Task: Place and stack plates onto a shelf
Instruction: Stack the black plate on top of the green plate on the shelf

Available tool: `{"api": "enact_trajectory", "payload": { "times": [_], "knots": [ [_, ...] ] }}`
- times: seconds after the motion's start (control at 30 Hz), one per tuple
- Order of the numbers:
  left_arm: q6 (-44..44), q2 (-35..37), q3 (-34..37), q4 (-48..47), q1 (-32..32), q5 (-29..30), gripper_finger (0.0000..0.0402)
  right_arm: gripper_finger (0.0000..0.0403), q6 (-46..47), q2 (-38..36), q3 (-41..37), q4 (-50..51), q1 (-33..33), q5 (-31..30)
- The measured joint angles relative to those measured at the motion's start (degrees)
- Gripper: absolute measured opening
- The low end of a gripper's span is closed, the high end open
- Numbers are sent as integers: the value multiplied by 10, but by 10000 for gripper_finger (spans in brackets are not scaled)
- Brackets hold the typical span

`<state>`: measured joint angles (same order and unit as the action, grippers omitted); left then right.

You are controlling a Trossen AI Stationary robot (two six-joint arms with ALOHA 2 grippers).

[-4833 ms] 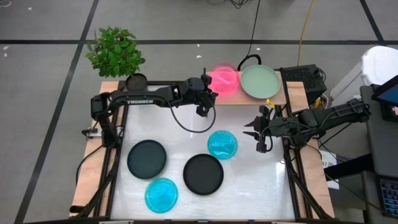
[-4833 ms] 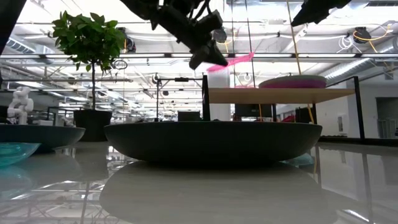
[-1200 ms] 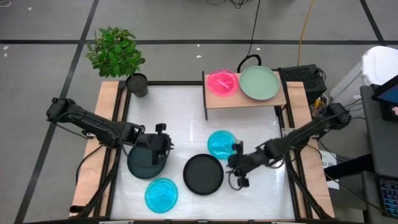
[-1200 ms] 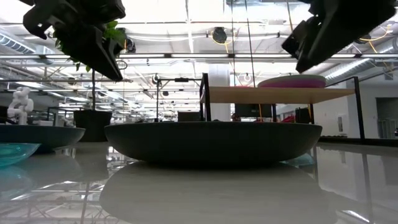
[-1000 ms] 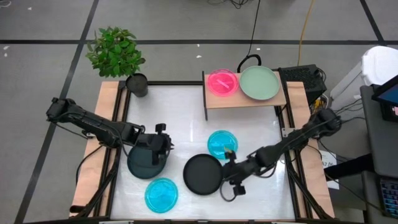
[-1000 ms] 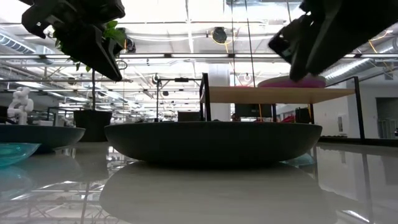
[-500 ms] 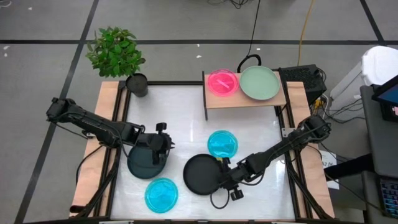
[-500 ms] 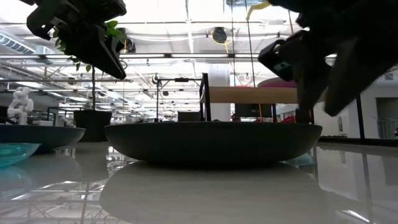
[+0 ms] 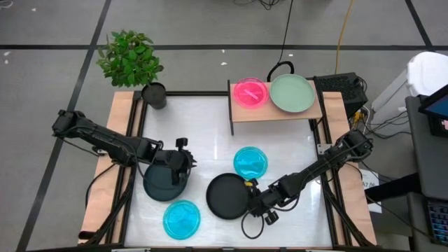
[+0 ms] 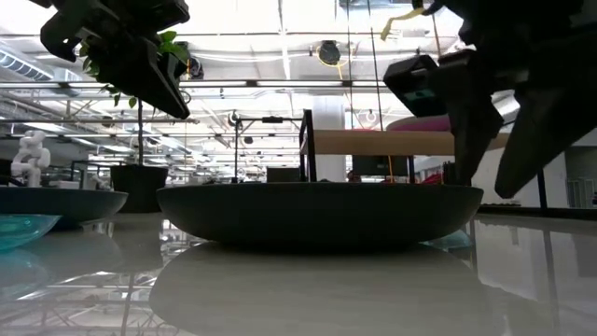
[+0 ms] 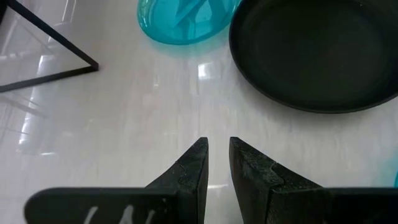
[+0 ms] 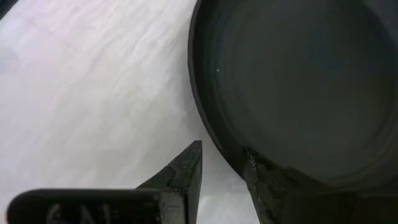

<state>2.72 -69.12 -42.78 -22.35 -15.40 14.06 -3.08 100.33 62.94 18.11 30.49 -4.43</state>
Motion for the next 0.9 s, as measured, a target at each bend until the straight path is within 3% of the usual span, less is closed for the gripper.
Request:
{"api": "enact_trajectory", "payload": {
  "times": [0.43,0.7,0.9],
  "knots": [
    [-8,0,0,6,0,1,72,64,-52,41,0,-6,-10,0],
    [-15,0,0,20,0,1,72,9,-80,41,0,-10,-11,-6],
    [-15,0,0,21,0,1,72,5,-105,41,8,-6,-10,-32]
  ]
}}
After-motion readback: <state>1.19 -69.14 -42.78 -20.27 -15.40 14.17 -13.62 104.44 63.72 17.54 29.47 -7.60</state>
